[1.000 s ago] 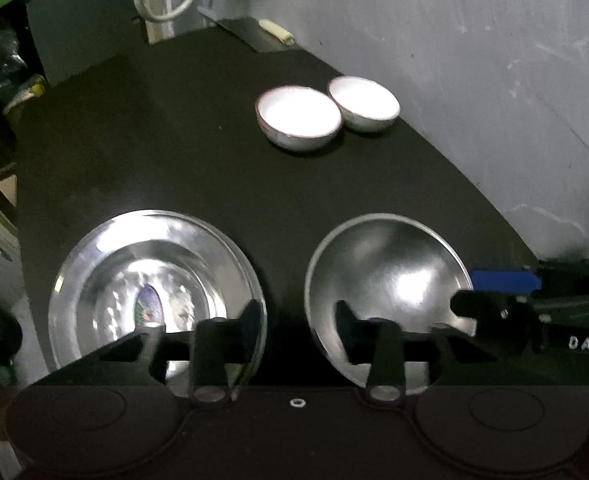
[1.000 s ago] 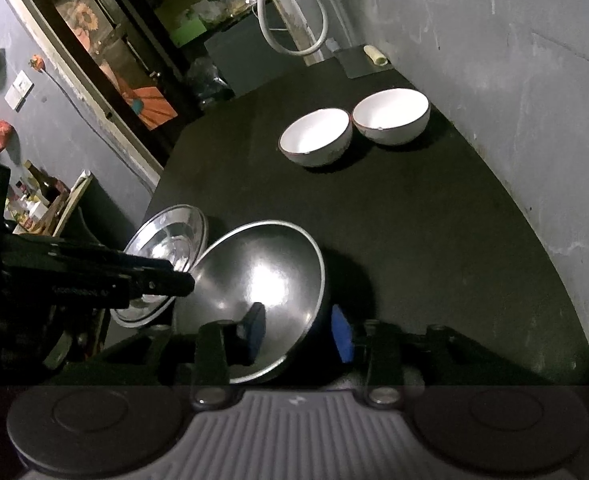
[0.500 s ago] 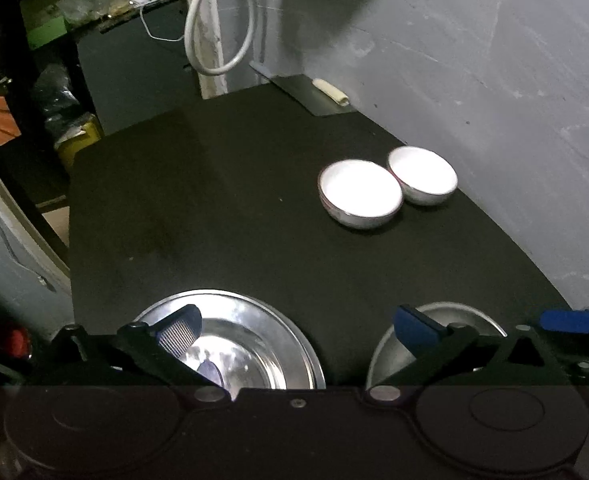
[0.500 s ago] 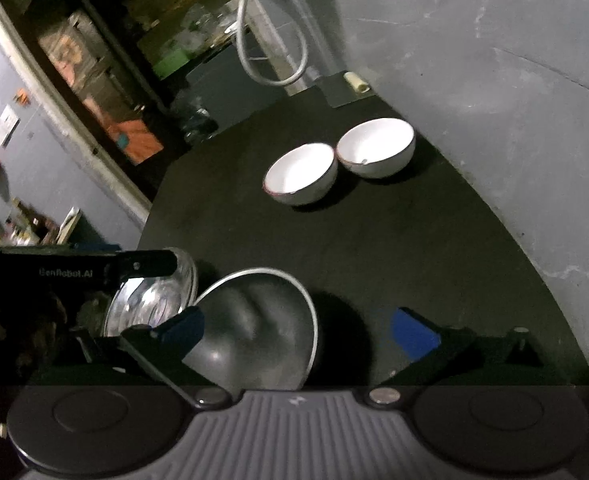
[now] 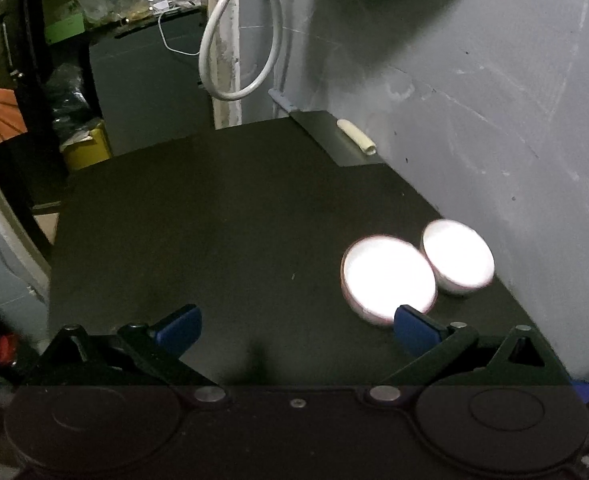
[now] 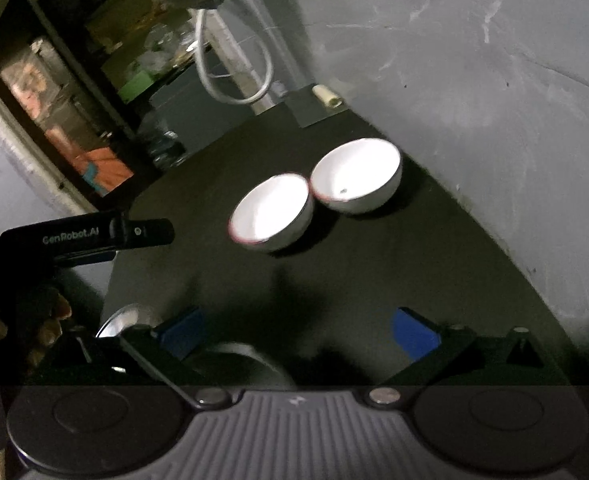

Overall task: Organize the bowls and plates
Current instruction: 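Move both grippers to a red-rimmed white bowl and close on its rim, then carry the white bowl with both grippers and lower it into the steel bowl, then press the white bowl down inside the steel bowl, then open both grippers, then move both grippers to the second white bowl and close on its rim, then carry the second white bowl with both grippers and lower it into the first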

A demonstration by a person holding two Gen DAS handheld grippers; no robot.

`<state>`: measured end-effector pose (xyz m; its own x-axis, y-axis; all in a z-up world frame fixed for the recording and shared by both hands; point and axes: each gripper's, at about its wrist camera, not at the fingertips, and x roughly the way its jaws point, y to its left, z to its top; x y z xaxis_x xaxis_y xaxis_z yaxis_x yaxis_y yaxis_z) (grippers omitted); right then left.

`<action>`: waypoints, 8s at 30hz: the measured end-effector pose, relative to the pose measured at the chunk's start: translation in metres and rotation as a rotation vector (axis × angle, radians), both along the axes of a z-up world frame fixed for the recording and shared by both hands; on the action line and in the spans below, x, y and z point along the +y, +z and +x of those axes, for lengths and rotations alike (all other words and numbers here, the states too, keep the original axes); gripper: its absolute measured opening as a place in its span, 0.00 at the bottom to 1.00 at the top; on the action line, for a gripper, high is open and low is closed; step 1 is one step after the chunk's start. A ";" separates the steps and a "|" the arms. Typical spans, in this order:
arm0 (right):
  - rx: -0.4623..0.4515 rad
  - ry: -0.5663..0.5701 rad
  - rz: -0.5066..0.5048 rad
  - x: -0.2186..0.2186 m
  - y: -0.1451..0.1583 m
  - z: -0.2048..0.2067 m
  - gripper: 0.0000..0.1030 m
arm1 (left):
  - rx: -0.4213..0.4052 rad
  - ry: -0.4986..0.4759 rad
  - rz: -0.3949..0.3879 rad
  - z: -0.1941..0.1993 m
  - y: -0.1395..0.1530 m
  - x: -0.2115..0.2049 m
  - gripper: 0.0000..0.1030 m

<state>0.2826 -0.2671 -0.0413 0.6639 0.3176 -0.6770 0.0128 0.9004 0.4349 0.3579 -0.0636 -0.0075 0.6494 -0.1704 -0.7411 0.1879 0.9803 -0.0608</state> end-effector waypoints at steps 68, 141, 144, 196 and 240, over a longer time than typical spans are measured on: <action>-0.006 0.054 0.137 0.009 0.017 -0.018 0.25 | 0.090 -0.230 -0.178 -0.050 0.013 -0.010 0.15; 0.144 0.227 0.085 0.011 -0.003 -0.060 0.25 | 0.296 -0.220 -0.095 -0.103 -0.024 -0.013 0.15; 0.144 0.235 0.068 0.013 -0.002 -0.060 0.25 | 0.300 -0.224 -0.090 -0.103 -0.024 -0.014 0.15; -0.006 0.019 -0.072 -0.025 0.016 0.011 0.81 | 0.058 -0.109 -0.117 0.008 -0.007 -0.038 0.99; -0.075 -0.058 -0.050 -0.026 -0.001 0.059 0.27 | 0.109 -0.260 -0.147 0.054 -0.031 -0.086 0.17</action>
